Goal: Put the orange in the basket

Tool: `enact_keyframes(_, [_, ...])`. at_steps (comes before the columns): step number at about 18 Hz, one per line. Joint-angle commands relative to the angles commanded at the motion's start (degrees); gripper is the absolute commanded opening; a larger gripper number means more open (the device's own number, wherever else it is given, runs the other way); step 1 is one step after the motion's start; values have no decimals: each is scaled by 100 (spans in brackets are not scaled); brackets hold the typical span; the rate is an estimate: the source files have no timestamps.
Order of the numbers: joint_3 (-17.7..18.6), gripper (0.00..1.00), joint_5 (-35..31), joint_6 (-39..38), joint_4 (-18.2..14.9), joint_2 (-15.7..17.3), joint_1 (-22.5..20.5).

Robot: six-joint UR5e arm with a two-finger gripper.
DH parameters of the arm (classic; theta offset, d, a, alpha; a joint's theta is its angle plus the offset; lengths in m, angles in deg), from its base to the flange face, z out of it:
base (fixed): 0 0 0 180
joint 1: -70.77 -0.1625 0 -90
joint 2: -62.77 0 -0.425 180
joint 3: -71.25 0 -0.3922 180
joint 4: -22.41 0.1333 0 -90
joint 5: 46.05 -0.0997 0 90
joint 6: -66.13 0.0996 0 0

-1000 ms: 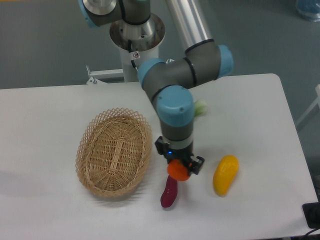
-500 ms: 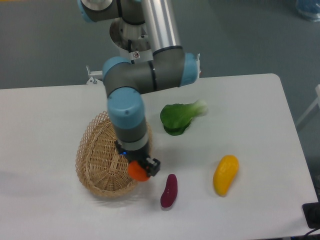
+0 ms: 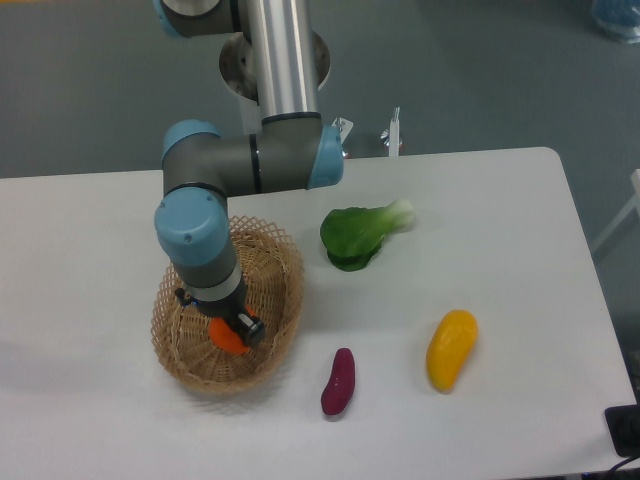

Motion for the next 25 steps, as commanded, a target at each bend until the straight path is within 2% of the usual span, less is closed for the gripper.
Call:
enact_keyframes(3, [18, 100, 35, -113, -26, 44, 18])
enact_keyframes(11, [-17, 100, 35, -132, 61, 167, -87])
enact_keyframes(16, [-88, 100, 53, -18, 167, 465, -1026])
enact_keyframes(20, [-193, 100, 53, 70, 184, 475, -1686])
enact_keyframes(22, [-403, 100, 44, 429, 167, 370, -1984])
enact_keyframes(25, [-422, 100, 53, 807, 167, 361, -2415])
